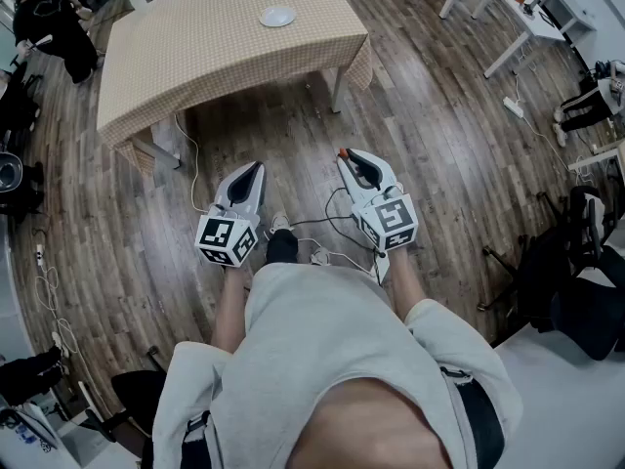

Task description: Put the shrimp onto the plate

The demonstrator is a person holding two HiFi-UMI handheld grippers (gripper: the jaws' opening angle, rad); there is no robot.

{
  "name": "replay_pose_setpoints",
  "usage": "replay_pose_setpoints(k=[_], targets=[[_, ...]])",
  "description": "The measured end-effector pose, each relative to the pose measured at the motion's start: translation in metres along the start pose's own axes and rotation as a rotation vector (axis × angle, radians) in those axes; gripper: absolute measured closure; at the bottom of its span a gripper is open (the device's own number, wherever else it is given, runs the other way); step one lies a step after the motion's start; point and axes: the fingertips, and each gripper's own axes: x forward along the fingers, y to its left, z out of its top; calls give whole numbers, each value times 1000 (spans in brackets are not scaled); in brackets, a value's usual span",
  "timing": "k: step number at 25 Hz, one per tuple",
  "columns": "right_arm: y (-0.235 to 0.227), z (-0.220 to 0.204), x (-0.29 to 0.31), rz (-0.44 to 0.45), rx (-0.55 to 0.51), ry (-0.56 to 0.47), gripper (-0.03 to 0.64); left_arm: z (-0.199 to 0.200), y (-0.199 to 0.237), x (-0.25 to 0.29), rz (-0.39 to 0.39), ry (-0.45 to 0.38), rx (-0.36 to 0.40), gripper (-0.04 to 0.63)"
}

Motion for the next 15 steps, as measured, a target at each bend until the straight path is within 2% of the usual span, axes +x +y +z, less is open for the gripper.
replay_pose_setpoints(k=[15], targets=[[-6, 0, -6, 14, 35, -27, 555, 0, -14, 8, -21, -1, 9, 586]])
